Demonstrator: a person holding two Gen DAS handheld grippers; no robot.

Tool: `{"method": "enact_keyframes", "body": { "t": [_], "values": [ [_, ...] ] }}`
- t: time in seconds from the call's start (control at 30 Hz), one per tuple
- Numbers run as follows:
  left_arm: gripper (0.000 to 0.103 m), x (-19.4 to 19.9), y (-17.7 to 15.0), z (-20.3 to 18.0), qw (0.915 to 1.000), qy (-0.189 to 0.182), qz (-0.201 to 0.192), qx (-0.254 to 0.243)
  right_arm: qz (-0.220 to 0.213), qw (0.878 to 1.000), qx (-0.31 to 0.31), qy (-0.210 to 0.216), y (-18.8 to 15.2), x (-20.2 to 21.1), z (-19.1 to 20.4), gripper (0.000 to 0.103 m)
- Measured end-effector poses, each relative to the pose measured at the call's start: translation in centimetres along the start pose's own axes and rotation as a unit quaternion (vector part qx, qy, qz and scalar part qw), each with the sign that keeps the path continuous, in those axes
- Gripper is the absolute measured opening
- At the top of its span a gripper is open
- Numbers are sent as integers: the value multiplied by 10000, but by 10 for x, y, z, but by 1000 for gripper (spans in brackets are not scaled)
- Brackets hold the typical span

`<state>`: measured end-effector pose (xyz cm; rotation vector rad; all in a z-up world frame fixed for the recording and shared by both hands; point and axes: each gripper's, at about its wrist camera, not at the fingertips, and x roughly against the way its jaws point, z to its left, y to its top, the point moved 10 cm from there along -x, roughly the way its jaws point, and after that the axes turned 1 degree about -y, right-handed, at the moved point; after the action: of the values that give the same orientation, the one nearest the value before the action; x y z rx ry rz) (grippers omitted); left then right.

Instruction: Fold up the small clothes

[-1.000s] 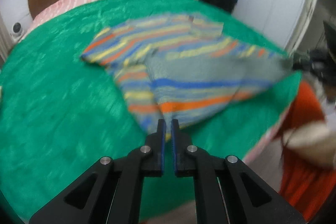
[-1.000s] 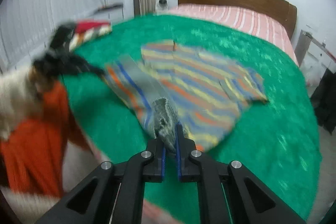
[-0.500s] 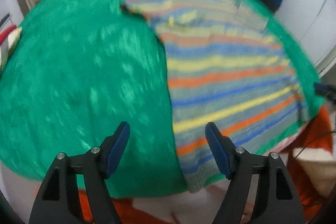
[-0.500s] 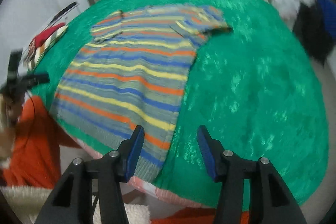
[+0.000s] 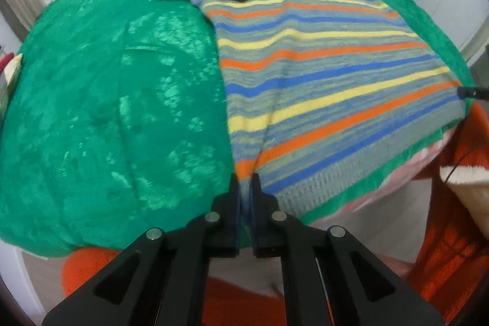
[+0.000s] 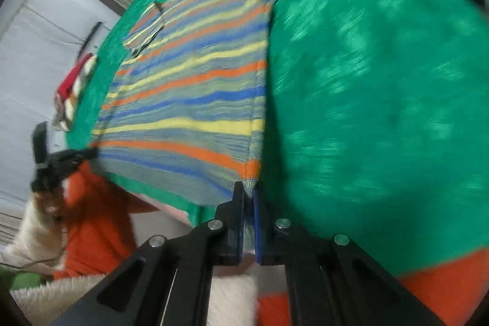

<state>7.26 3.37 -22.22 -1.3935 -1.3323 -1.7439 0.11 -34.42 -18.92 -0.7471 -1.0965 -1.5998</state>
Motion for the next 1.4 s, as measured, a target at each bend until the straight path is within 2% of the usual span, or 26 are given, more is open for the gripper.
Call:
{"method": "enact_keyframes", "body": {
  "t": [0.07, 0.13, 0.2, 0.4, 0.43, 0.47, 0.53, 0.6, 0.67, 0.7, 0.77, 0.8, 0.87, 0.93, 1.0, 1.1, 1.17, 1.23, 1.27, 1.3, 1.33, 1.4],
  "values": [
    [3, -16, 0, -3, 9998, 130, 131, -119, 26, 10000, -32, -34, 0, 1, -4, 5],
    [3, -33, -2, -6, 9986, 325, 299, -276, 242, 9995, -40, -212, -3, -19, -10, 5],
    [3, -44, -1, -8, 9971, 557, 274, -444, 468, 9981, -99, -394, -10, -47, -17, 5],
    [9, -38, -5, -6, 9964, 693, 212, -444, 406, 9981, -276, -384, -9, -59, -24, 5],
    [16, -27, -17, -4, 9966, 679, 211, -424, 396, 9981, -282, -377, -9, -58, -22, 5],
    [26, -21, -20, -7, 9967, 669, 220, -402, 393, 9982, -325, -310, -10, -56, -21, 12],
    [32, -4, -22, -5, 9971, 662, 104, -358, 442, 9979, -412, -237, -12, -41, -24, 21],
    [39, 19, -14, 1, 9972, 670, -181, -266, 305, 9981, -231, -483, -4, -15, -31, 23],
    [58, 40, 4, 12, 9952, 767, -608, -79, 47, 9947, 166, -1009, 16, 9, -34, 24],
    [63, 47, 13, 18, 9932, 833, -808, 19, -165, 9895, 473, -1359, 36, 23, -36, 26],
    [78, 62, 38, 31, 9837, 1113, -1356, 391, -497, 9801, 913, -1689, 72, 37, -31, 32],
    [79, 64, 47, 38, 9788, 1216, -1540, 584, -706, 9767, 1123, -1687, 96, 39, -21, 45],
    [79, 62, 61, 50, 9675, 1440, -1822, 999, -1054, 9710, 1471, -1565, 135, 32, 2, 64],
    [79, 47, 63, 62, 9598, 1575, -1839, 1422, -1281, 9624, 1918, -1435, 175, 11, 29, 64],
    [79, 34, 55, 72, 9557, 1555, -1808, 1726, -1215, 9565, 2272, -1370, 207, -24, 50, 63],
    [79, 12, 41, 82, 9528, 1712, -1759, 1788, -1065, 9462, 2636, -1544, 244, -77, 65, 63],
    [79, 4, 31, 87, 9539, 1884, -1597, 1703, -963, 9448, 2664, -1647, 255, -100, 61, 63],
    [79, -2, 28, 90, 9556, 1965, -1414, 1682, -824, 9502, 2431, -1766, 268, -129, 48, 62],
    [79, -2, 29, 92, 9553, 1916, -1441, 1730, -785, 9556, 2270, -1705, 272, -134, 39, 52],
    [79, -1, 28, 93, 9544, 1887, -1487, 1774, -781, 9650, 1971, -1545, 277, -136, 29, 23],
    [79, 0, 29, 95, 9537, 1867, -1515, 1809, -825, 9693, 1744, -1525, 283, -131, 21, 4],
    [79, -1, 27, 99, 9533, 1837, -1498, 1870, -1131, 9729, 1298, -1540, 296, -102, -1, 2]
  ]
}}
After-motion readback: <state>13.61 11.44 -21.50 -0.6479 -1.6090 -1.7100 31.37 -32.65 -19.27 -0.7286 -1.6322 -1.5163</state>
